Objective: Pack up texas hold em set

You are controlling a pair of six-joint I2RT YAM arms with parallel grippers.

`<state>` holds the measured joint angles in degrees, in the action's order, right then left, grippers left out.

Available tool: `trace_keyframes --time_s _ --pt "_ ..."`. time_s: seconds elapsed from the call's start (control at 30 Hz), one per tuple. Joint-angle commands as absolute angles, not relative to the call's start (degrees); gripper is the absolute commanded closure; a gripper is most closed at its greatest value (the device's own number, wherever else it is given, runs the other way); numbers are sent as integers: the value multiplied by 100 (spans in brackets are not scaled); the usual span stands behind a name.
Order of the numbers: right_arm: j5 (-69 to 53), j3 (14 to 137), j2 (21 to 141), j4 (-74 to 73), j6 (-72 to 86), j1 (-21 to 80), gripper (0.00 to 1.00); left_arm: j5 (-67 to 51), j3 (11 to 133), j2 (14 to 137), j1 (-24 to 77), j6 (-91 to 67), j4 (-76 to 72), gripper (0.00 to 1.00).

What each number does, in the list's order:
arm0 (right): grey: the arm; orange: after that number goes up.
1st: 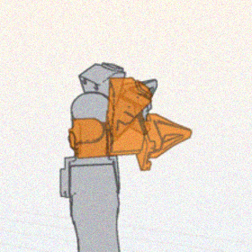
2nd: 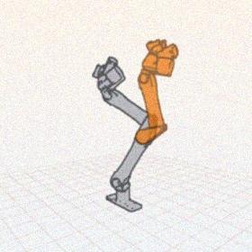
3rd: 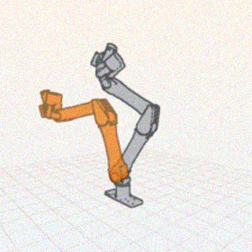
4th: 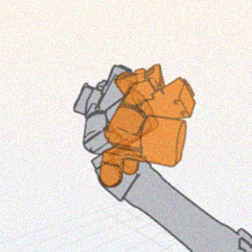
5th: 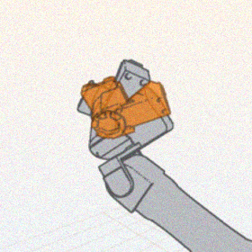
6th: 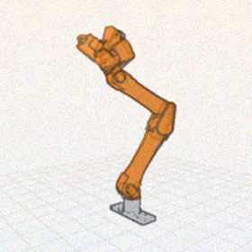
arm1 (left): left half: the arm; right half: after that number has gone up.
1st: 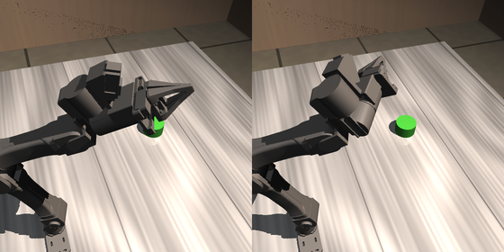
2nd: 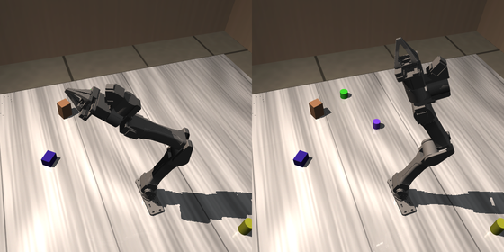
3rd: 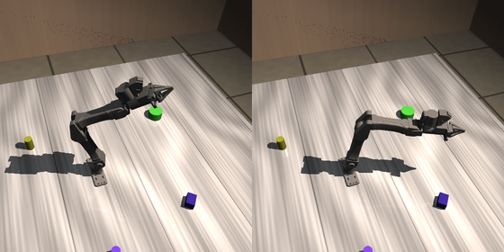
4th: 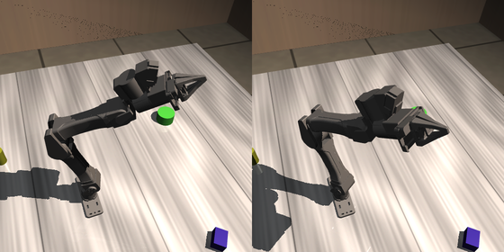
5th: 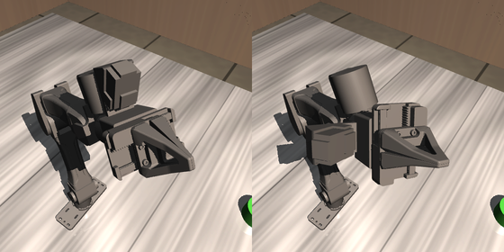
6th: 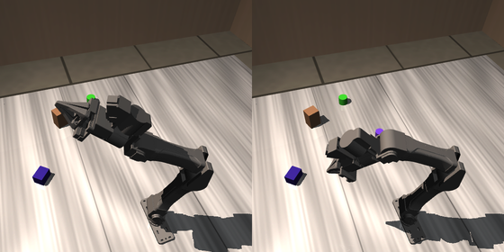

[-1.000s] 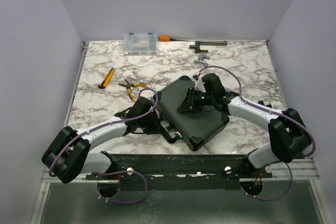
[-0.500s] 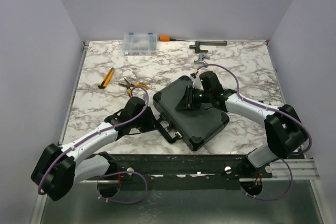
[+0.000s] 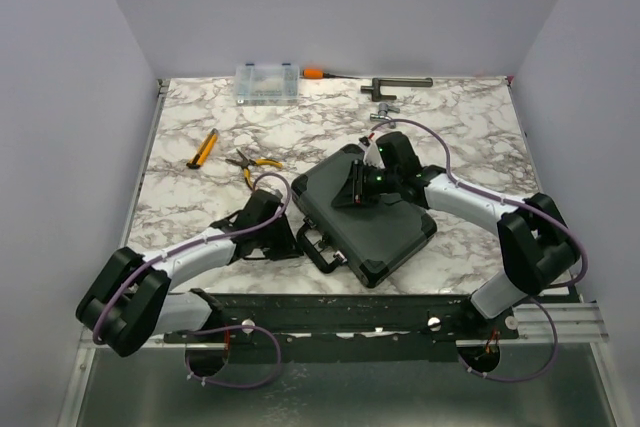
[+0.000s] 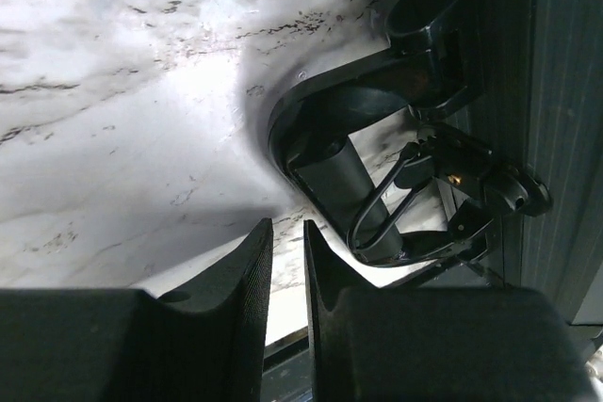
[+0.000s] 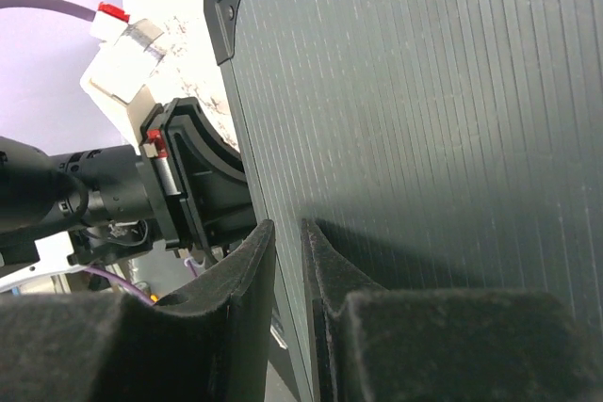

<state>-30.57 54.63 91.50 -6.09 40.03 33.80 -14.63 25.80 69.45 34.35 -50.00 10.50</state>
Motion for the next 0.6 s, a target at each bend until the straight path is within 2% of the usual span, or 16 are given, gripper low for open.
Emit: trace_keyframes --time_s 0.0,0.57 --pt "-2169 5097 9751 -2055 3440 3410 77 -1830 2869 7310 3508 -4849 686 81" --pt "-2154 5334 10034 -2188 3283 3409 78 -2192 3432 7686 3638 -4724 620 81"
